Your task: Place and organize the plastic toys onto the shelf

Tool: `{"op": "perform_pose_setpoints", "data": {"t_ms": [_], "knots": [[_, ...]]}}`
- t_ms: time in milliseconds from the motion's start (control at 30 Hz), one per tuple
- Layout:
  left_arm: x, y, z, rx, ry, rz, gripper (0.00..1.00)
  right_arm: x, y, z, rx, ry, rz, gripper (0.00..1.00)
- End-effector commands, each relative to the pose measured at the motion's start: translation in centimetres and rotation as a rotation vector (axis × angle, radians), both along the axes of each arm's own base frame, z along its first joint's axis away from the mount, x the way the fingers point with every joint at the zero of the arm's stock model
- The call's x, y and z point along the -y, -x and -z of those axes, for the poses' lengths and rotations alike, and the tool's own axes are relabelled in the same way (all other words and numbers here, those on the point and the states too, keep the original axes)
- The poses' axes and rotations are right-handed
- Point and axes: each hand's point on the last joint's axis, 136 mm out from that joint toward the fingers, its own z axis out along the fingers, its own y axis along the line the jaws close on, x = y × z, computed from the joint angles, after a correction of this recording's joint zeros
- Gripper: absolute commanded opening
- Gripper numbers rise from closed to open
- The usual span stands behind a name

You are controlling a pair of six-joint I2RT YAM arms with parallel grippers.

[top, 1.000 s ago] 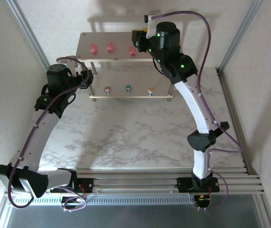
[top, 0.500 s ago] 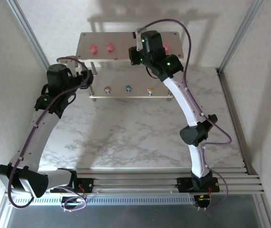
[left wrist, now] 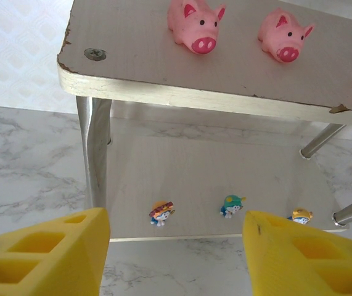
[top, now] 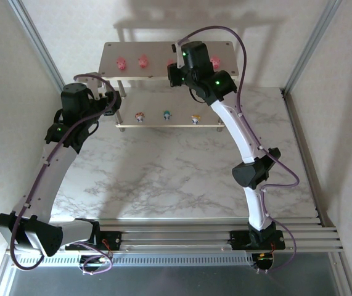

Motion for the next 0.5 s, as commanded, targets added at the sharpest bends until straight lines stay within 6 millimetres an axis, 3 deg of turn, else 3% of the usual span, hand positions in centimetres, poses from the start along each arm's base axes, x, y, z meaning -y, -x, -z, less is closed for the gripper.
{"op": "perform_pose_setpoints", "data": {"t_ms": [0,467], "knots": [[-0.2,0.0,0.0,-0.001,0.005,-0.001,0.59,0.5,-0.5,-0.3,0.005,-0.004,0.032,0.14],[-0.4,-0.1,0.7,-0.012,-0.001,-0.004,0.59,0.5,-1.3,1.1,-0.014,0.019,0.055,0.13]]}}
